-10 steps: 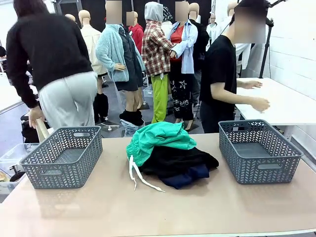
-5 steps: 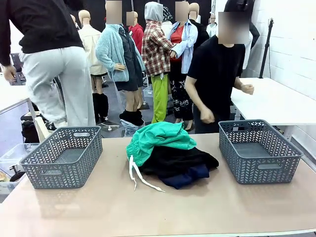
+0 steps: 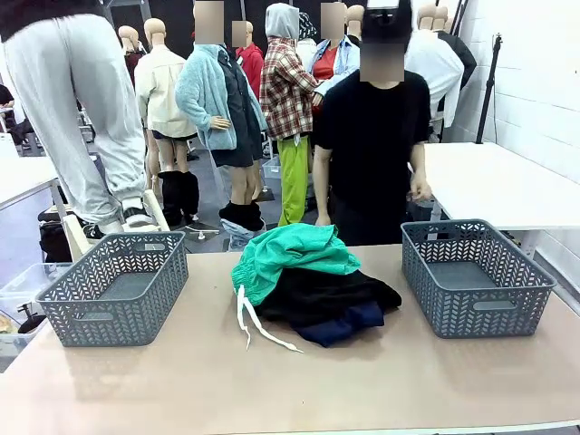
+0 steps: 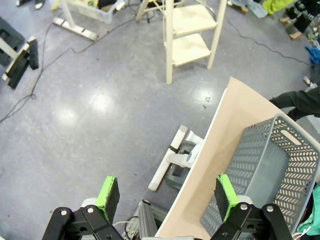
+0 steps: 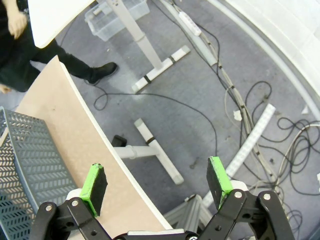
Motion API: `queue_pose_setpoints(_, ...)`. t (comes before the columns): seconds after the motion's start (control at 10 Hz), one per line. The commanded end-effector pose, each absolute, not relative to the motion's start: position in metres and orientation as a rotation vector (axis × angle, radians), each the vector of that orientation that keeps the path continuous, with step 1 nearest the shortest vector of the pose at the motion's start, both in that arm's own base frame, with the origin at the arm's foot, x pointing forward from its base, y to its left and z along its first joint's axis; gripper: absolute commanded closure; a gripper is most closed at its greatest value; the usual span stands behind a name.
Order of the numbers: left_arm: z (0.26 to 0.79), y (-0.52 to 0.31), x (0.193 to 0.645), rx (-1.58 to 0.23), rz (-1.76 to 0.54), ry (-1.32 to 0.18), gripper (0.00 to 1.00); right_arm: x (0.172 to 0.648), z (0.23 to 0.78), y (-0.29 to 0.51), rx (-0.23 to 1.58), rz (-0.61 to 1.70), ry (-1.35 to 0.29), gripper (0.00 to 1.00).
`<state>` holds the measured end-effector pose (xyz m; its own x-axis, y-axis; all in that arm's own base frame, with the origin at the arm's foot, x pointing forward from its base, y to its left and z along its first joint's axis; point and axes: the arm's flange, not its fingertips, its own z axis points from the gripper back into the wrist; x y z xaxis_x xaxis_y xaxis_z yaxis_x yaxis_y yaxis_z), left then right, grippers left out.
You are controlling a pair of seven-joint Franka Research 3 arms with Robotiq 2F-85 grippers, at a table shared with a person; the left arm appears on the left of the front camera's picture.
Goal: Sort the tops and bottoms.
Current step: Lift clothes from the center of the table with your left hand.
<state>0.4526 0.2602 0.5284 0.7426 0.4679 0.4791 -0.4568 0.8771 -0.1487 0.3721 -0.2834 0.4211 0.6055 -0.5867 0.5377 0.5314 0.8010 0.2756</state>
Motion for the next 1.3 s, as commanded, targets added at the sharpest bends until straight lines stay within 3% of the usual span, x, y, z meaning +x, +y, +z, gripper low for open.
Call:
queue_pose_setpoints(0.0,0.5285,0.2600,0.4482,-0.013,0.500,-0.536,0.00,0.3684,0.4220,-0.2802,0.074,-0.633,-0.660,0.00)
queue_pose_setpoints(1.2,0.5285,0.2600,0.4482,-0.013,0.500,-0.536,0.00,0.3684,0.4220,-0.2802,0.074,-0.633,-0.660,0.00)
